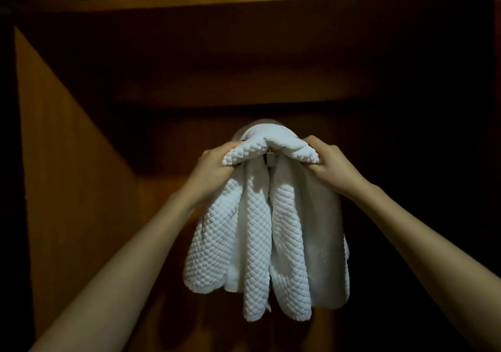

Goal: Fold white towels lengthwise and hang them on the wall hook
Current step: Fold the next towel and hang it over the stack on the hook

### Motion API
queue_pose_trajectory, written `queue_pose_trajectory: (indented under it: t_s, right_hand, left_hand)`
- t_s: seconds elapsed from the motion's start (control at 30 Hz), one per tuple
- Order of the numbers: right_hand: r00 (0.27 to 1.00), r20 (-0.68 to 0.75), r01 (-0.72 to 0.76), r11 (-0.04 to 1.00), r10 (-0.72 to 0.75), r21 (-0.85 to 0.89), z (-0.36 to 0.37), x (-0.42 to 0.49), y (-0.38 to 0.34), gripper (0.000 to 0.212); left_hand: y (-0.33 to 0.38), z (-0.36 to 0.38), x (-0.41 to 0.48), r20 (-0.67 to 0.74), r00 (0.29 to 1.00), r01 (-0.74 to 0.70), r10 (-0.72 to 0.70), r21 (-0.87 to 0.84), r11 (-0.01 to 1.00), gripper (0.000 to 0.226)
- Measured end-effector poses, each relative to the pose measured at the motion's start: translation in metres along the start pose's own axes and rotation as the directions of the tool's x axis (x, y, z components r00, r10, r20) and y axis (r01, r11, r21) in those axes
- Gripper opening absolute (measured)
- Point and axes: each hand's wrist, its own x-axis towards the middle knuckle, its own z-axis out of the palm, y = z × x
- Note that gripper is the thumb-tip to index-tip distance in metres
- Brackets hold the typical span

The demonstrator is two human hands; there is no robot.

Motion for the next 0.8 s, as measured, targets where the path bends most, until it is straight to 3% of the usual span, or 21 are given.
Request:
queue_pose_trajectory:
  t_s: [0.17,0.3,0.5,0.63,0.8]
  right_hand:
    - [0.996,0.091,-0.015,0.998,0.02,-0.054,-0.005,0.004,-0.001,0.059]
    - [0.989,0.15,0.003,0.999,0.004,-0.047,0.002,0.014,0.004,0.061]
    - [0.986,0.162,-0.045,0.991,0.024,0.127,0.011,0.038,0.024,0.064]
    - [0.987,0.126,-0.126,0.962,0.098,0.241,0.019,0.028,0.022,0.061]
    - [0.964,0.173,-0.242,0.936,0.202,0.255,0.02,0.0,0.016,0.074]
  left_hand:
    - [0.005,-0.007,0.014,0.086,0.996,0.01,-0.006,-0.053,0.999,0.047]
    - [-0.002,0.009,0.024,0.137,0.982,0.151,-0.133,-0.131,0.98,0.047]
    - [-0.024,0.012,0.037,0.138,0.988,0.083,-0.073,-0.067,0.994,0.053]
    - [-0.022,0.024,0.028,0.113,0.988,0.121,-0.106,-0.14,0.983,0.051]
    - [-0.005,0.037,-0.002,0.207,0.969,0.184,-0.137,-0.226,0.957,0.076]
